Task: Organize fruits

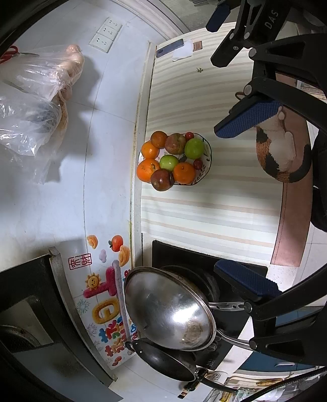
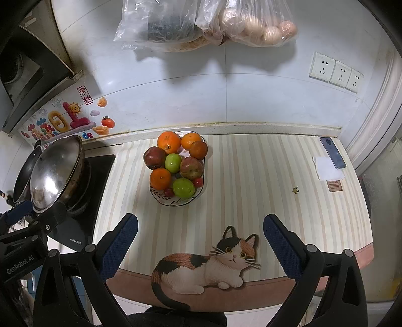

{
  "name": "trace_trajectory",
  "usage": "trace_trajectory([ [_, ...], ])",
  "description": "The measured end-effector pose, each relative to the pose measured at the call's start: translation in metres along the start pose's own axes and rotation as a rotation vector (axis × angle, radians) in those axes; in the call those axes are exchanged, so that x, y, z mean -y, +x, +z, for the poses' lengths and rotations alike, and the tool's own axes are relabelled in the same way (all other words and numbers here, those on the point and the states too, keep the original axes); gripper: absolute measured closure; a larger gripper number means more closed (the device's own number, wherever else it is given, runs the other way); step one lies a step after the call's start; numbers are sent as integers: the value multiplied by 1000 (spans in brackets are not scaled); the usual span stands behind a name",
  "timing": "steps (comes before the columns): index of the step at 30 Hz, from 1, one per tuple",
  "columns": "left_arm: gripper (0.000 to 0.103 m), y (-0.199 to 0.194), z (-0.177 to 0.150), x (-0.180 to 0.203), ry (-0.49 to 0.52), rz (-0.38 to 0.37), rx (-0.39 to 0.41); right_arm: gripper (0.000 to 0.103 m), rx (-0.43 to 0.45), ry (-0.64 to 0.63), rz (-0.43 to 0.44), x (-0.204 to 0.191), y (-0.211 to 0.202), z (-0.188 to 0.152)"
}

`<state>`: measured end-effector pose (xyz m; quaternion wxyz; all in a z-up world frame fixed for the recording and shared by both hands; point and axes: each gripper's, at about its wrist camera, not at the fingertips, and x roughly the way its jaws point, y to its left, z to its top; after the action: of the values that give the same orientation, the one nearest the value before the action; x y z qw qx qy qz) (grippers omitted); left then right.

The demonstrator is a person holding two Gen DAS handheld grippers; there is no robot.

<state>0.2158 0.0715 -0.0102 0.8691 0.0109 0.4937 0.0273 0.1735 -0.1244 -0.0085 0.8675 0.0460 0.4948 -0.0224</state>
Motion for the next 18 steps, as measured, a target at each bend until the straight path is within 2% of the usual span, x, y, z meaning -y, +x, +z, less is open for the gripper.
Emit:
trace_trajectory([
  [18, 4, 6, 5, -3, -12, 0, -10, 1, -10, 13, -1, -3, 9, 2],
])
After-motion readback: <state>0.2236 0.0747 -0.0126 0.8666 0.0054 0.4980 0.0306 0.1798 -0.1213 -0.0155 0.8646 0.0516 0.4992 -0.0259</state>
